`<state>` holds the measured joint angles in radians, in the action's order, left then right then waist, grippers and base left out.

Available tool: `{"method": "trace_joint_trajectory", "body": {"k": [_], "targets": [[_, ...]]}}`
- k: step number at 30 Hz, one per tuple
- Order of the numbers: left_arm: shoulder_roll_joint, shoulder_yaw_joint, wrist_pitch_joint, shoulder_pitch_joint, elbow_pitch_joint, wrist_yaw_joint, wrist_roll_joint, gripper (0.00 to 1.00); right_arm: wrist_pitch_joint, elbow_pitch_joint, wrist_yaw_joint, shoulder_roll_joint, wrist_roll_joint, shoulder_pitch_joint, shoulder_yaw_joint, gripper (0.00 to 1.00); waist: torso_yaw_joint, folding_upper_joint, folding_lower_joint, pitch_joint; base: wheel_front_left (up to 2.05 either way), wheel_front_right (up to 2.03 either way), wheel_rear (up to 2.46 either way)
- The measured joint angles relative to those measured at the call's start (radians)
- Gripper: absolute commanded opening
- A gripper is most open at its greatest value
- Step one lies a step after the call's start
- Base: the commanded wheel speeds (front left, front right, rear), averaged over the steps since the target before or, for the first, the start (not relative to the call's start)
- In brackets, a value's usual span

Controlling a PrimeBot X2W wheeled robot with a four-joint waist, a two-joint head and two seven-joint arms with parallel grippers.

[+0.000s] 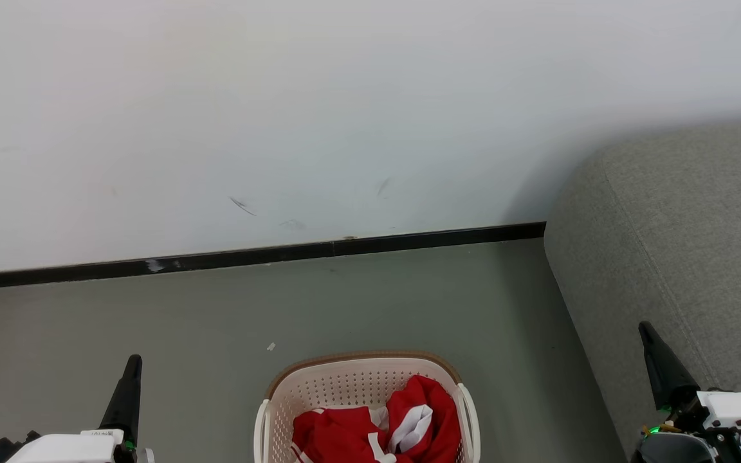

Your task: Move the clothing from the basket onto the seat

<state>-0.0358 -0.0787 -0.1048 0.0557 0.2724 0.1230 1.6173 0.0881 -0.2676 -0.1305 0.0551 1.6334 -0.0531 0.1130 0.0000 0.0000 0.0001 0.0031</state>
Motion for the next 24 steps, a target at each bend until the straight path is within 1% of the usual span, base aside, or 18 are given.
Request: {"method": "trace_joint_trajectory", "body": {"k": [24], "targets": [[0.000, 0.000, 0.000, 0.000, 0.000, 0.000, 0.000, 0.00, 0.000, 0.000, 0.000, -0.001, 0.000, -0.002, 0.001, 0.00, 0.000, 0.0000, 0.0000, 0.000, 0.00, 0.00, 0.00]]}}
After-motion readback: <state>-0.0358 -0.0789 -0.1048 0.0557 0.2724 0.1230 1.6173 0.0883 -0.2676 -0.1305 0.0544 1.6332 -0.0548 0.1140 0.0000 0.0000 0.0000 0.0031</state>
